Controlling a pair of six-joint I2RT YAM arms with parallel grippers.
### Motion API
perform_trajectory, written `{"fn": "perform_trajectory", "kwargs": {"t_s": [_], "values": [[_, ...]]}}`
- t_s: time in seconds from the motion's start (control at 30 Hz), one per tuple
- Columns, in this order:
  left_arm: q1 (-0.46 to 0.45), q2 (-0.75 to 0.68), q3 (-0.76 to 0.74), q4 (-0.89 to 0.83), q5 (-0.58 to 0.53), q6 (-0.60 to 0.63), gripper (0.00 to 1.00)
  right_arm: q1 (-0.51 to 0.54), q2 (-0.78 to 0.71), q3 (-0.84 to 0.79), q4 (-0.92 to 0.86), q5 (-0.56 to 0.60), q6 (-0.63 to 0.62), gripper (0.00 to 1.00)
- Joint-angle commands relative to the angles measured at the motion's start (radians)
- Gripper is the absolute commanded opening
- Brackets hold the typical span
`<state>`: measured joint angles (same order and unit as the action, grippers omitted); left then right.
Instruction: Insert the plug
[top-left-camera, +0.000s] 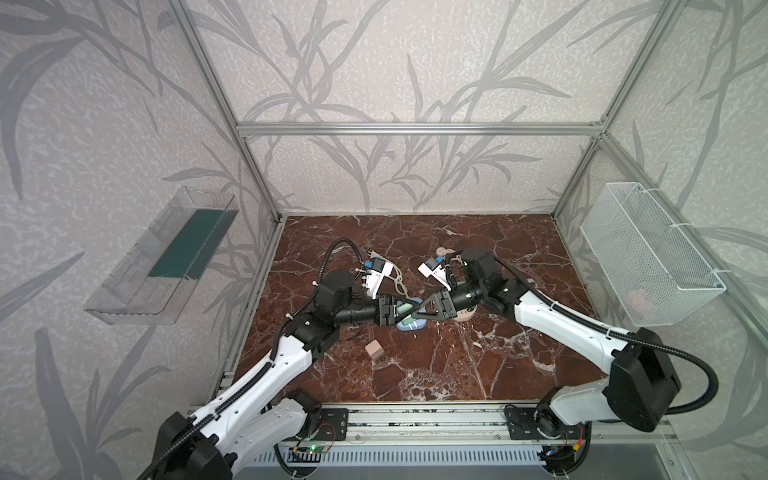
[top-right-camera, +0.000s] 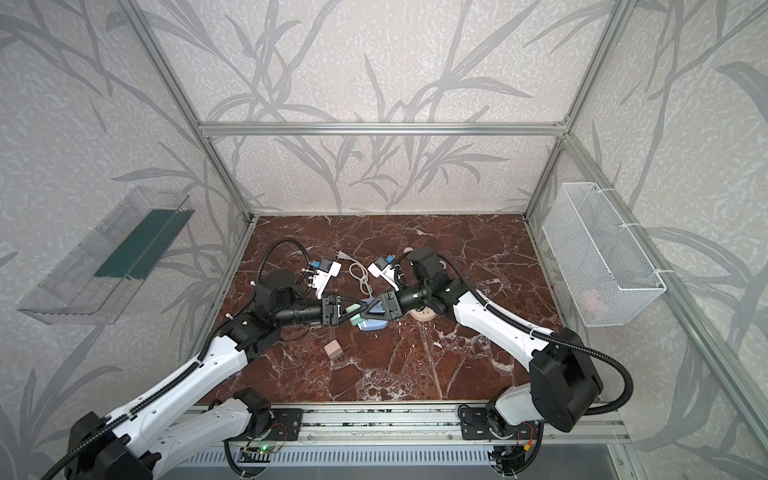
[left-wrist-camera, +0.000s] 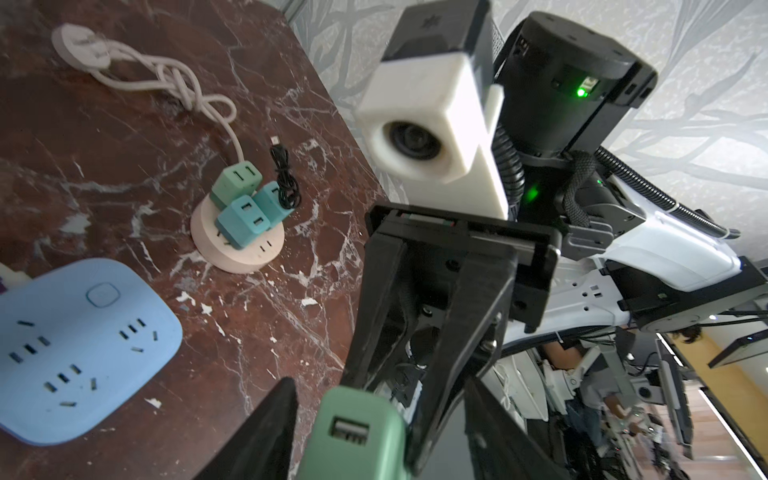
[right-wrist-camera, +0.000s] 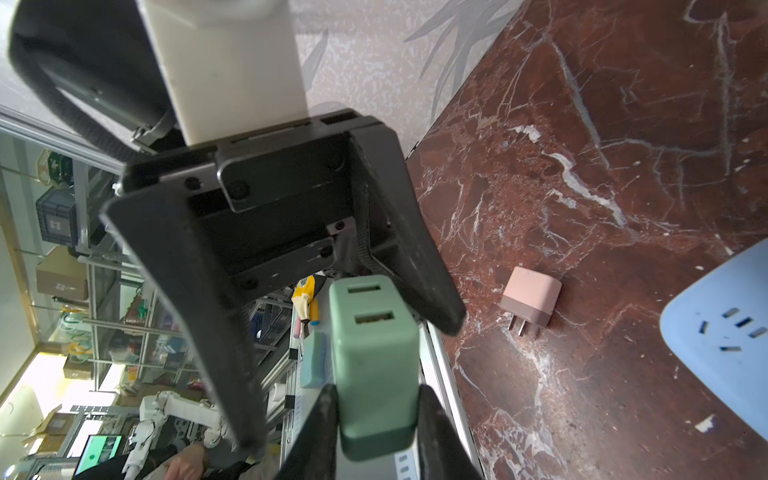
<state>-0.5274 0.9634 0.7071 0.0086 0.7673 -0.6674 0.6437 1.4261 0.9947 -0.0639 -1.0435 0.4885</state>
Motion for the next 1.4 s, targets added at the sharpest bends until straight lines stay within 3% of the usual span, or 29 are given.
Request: {"fn": "perform_trajectory", "kwargs": {"t_s": [0.0,0.13,0.43,0.93,1.37], "values": [[0.019,-0.059,0.025,-0.008,-0.102,-0.012,0.67,-0.005,-0.01,-0.018,0.121,0.088,0.102,0.0],[0.042,-0.134,-0.014,0.013,-0.165,-0.061,0.65,-0.009,-0.025,-0.032,0.17,0.156,0.143,0.0],[0.054,-0.167,-0.136,0.194,-0.171,-0.219,0.64,-0.02,-0.098,-0.064,0.276,0.298,0.279,0.0],[0.065,-0.091,-0.205,0.445,-0.164,-0.322,0.62,-0.028,-0.098,-0.103,0.397,0.255,0.371,0.0],[0.064,-0.018,-0.223,0.598,-0.13,-0.384,0.5,-0.029,-0.079,-0.128,0.497,0.272,0.439,0.0]]}}
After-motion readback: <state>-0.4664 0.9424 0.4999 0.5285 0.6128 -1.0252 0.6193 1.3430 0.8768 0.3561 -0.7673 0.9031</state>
